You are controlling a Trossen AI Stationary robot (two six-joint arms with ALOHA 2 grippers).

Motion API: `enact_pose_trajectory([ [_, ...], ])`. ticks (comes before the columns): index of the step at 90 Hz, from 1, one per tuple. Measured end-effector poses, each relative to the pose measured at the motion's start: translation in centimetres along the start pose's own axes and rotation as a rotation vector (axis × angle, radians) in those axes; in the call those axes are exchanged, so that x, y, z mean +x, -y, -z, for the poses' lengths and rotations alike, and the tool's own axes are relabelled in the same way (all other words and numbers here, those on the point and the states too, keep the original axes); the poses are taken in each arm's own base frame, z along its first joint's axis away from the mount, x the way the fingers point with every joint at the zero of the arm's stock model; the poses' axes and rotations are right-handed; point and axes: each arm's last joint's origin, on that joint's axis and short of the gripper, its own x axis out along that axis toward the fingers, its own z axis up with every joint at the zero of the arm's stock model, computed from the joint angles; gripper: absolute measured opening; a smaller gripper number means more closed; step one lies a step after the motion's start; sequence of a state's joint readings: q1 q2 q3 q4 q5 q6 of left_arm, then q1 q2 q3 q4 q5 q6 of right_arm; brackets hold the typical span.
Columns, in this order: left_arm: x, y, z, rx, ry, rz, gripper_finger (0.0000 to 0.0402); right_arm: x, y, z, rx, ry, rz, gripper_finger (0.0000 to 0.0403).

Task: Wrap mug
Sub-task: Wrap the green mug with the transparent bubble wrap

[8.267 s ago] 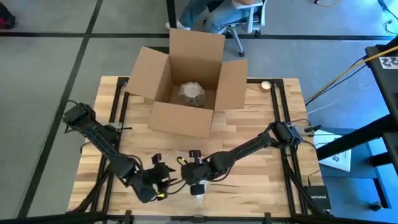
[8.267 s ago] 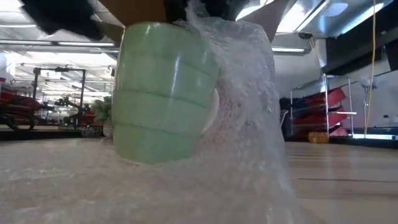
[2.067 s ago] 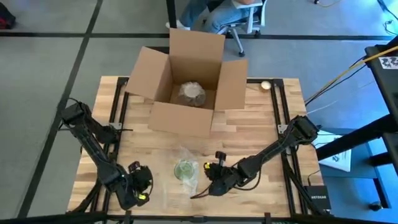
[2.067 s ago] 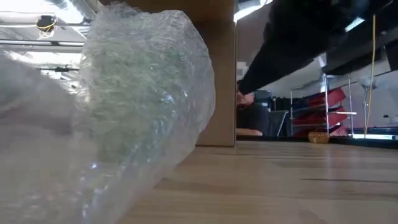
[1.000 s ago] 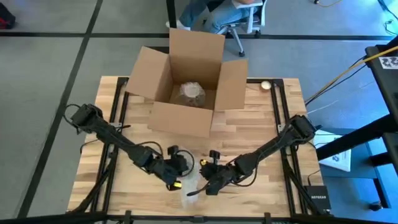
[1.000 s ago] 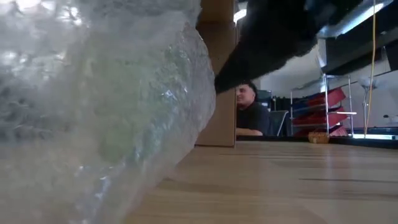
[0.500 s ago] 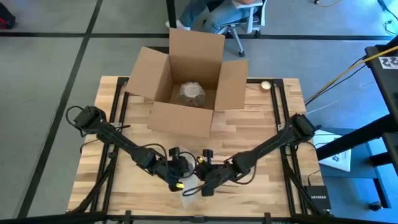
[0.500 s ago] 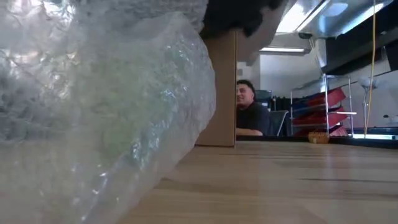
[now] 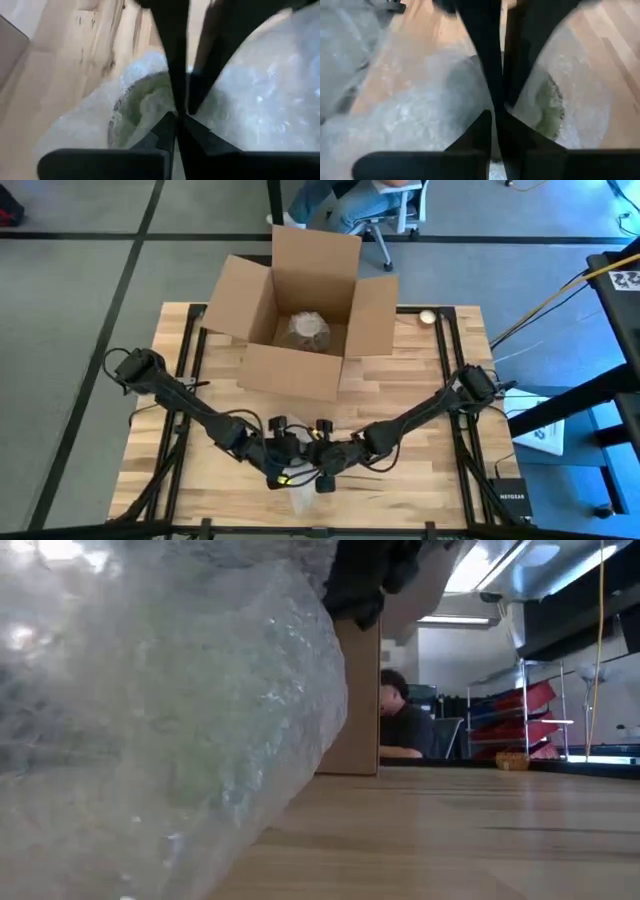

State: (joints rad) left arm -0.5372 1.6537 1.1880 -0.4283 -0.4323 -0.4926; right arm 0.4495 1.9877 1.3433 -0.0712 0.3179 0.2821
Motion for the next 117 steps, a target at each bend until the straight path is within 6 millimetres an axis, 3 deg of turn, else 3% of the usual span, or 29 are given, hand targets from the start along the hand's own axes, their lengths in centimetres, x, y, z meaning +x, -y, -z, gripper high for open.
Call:
enact_pose_trajectory([
  [22, -1.3, -0.5, -0.3, 0.0, -0.021, 0.044, 0.0, 0.1, 0.0, 0.2, -0.004, -0.012, 0.004, 0.0014],
  [31, -3.2, -0.6, -0.9, -0.026, -0.006, 0.072, 0.0, 0.1, 0.1, 0.2, -0.004, -0.012, 0.005, 0.0014],
  [45, -5.8, 0.0, 0.0, -0.053, -0.04, 0.091, 0.0, 0.1, 0.1, 0.2, -0.004, -0.011, 0.006, 0.0014],
  [57, -6.9, 1.1, 3.0, -0.136, -0.117, 0.039, 0.0, 0.1, 0.1, 0.2, -0.004, -0.011, 0.006, 0.0014],
  [70, -5.6, 1.9, 7.7, -0.193, -0.16, -0.011, 0.0, 0.1, 0.1, 0.2, -0.004, -0.009, 0.006, 0.0014],
  [82, -3.4, 2.2, 10.1, -0.227, -0.025, -0.039, 0.0, 0.1, 0.1, 0.2, -0.003, -0.007, 0.007, 0.0014],
  [93, -2.9, 2.8, 8.7, -0.235, 0.202, -0.023, 0.0, 0.1, 0.0, 0.2, -0.003, -0.007, 0.007, 0.0014],
  [117, -2.0, 2.2, 5.0, -0.149, 0.367, 0.068, 0.0, 0.1, 0.0, 0.1, -0.002, -0.003, 0.006, 0.0014],
])
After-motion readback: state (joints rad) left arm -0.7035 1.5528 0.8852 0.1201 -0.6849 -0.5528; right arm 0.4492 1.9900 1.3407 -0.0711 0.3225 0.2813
